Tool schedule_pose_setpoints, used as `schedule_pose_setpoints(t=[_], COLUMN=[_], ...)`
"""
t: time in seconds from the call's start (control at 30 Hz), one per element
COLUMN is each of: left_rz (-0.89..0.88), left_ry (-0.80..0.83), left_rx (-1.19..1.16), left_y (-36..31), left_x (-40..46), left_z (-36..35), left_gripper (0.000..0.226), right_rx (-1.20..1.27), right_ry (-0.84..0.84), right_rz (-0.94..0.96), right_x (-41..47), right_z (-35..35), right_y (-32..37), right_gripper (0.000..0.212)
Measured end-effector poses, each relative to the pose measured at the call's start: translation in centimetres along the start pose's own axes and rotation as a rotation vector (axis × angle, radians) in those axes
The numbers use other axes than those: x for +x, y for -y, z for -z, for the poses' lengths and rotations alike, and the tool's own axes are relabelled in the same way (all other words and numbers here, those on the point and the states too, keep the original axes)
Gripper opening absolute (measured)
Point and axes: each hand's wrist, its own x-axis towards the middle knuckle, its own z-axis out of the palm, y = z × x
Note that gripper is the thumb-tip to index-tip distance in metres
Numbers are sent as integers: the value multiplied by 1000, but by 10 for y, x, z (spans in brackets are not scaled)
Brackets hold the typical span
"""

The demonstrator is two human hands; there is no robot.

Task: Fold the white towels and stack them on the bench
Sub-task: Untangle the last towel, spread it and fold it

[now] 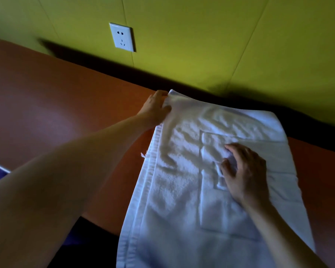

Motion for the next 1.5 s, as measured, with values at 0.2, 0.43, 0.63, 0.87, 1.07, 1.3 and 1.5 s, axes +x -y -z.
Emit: schedule_pose_setpoints(t=[0.2, 0.43, 0.63, 0.87, 1.07, 1.3, 1.5], left_rz=[-202, -321, -140, 21, 448, 559, 647], left_ry=[-215, -92, -92, -249, -221, -242, -264], left_rx=[489, 579, 551, 426, -7, -187, -150], left_y=[18, 30, 32, 27, 14, 13, 16], left_x=[-49, -190, -284, -368, -404, -401, -379], left_z=[-10, -26, -26, -29, -31, -11, -3], left_gripper=[51, 52, 55, 54, 62, 15, 31], right_rx=[-60, -126, -87, -71, -181, -19, 33], right_ry=[28, 225, 390, 353, 239, 362, 349], right_rz=[-13, -73, -121, -246, -611, -869, -902], right_x=[-1, -6, -59, -146, -196, -202, -207], right_z=[-3, 6, 59, 109, 137, 153, 154], right_y=[-1, 3, 7, 2, 0, -9, -5], right_gripper=[43, 52, 60, 48, 52, 58, 45])
